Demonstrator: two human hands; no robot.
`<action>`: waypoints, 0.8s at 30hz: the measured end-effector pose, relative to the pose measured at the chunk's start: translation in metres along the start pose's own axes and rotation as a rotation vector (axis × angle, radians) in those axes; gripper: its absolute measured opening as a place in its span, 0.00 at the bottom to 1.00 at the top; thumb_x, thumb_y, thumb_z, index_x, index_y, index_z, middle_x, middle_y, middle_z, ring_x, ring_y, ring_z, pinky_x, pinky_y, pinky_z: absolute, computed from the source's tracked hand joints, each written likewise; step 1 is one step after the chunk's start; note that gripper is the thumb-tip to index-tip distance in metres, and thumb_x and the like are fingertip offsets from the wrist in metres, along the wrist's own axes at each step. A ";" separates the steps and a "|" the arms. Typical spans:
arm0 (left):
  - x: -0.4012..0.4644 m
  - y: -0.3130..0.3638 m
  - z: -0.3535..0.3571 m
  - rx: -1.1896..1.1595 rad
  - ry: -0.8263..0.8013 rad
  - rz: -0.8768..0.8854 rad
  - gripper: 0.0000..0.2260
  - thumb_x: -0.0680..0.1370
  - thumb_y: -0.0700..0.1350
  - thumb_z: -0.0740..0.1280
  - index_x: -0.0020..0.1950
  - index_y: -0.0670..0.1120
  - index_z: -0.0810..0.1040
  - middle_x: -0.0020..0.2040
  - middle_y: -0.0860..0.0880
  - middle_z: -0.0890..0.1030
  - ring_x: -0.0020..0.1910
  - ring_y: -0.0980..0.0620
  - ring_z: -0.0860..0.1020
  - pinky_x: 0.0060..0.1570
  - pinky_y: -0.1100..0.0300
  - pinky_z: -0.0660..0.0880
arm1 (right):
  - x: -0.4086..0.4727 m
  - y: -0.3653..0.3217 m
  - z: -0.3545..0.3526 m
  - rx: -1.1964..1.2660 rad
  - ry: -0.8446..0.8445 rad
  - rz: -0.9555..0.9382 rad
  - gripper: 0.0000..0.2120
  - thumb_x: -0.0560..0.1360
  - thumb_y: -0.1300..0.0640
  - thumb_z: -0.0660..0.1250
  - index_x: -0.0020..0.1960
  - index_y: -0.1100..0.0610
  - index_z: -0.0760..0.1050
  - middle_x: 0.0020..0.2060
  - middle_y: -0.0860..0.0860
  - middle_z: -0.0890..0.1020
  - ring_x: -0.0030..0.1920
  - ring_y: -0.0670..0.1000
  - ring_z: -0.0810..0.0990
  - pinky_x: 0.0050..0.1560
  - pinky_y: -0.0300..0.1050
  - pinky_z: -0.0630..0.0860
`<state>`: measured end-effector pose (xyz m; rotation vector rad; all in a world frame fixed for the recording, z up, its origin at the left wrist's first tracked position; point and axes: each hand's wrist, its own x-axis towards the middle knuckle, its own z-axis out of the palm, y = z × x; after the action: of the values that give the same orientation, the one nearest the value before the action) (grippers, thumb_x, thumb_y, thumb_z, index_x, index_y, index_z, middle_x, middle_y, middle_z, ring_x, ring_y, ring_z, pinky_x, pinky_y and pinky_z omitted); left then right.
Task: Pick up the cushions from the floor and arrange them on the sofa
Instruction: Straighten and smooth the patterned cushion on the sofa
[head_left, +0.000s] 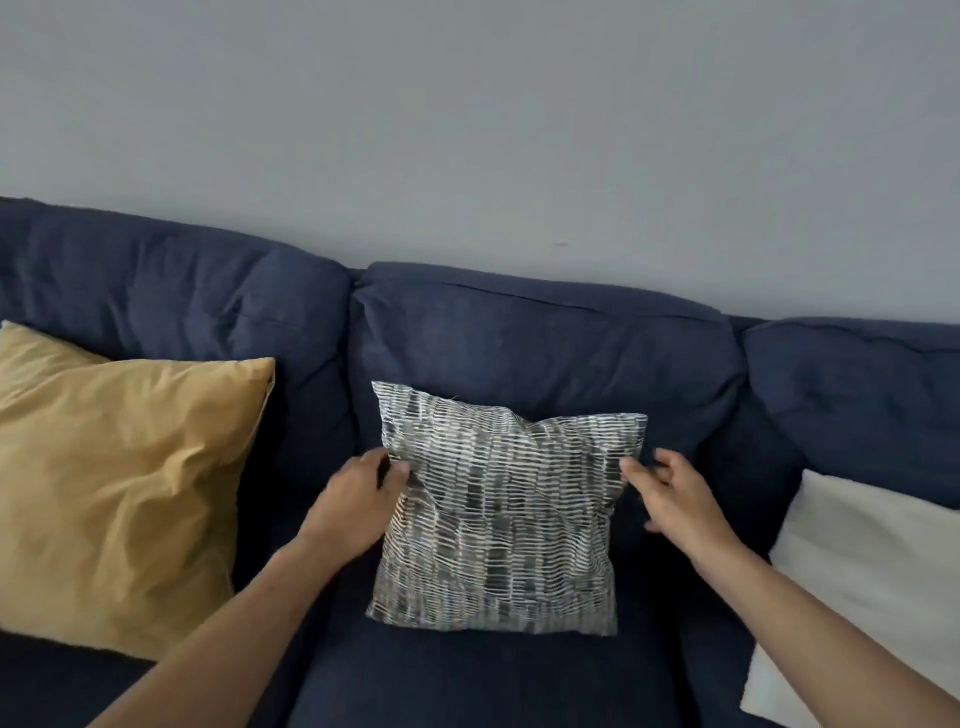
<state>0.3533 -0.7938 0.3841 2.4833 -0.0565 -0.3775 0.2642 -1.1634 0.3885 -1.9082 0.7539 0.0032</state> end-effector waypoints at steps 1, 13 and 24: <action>0.013 -0.003 0.002 -0.051 0.042 0.009 0.24 0.87 0.60 0.61 0.72 0.44 0.77 0.66 0.42 0.82 0.66 0.38 0.80 0.64 0.47 0.75 | 0.009 0.001 0.002 0.039 0.011 0.003 0.28 0.82 0.43 0.73 0.77 0.54 0.73 0.64 0.51 0.86 0.60 0.56 0.87 0.49 0.55 0.85; 0.082 -0.006 0.022 -0.430 0.147 0.033 0.21 0.83 0.64 0.67 0.44 0.48 0.80 0.40 0.48 0.86 0.40 0.49 0.83 0.44 0.49 0.82 | 0.045 0.016 0.007 0.132 0.056 -0.170 0.11 0.82 0.48 0.74 0.44 0.52 0.83 0.28 0.46 0.84 0.23 0.44 0.77 0.20 0.40 0.70; 0.097 -0.016 0.029 -0.460 0.189 0.036 0.32 0.72 0.79 0.68 0.44 0.49 0.80 0.38 0.53 0.86 0.42 0.50 0.85 0.44 0.50 0.83 | 0.062 0.008 0.011 0.137 0.151 -0.110 0.21 0.78 0.37 0.75 0.53 0.57 0.83 0.36 0.48 0.85 0.26 0.43 0.79 0.23 0.41 0.74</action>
<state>0.4372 -0.8097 0.3279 2.0477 0.0579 -0.1203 0.3133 -1.1874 0.3569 -1.8301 0.7302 -0.2576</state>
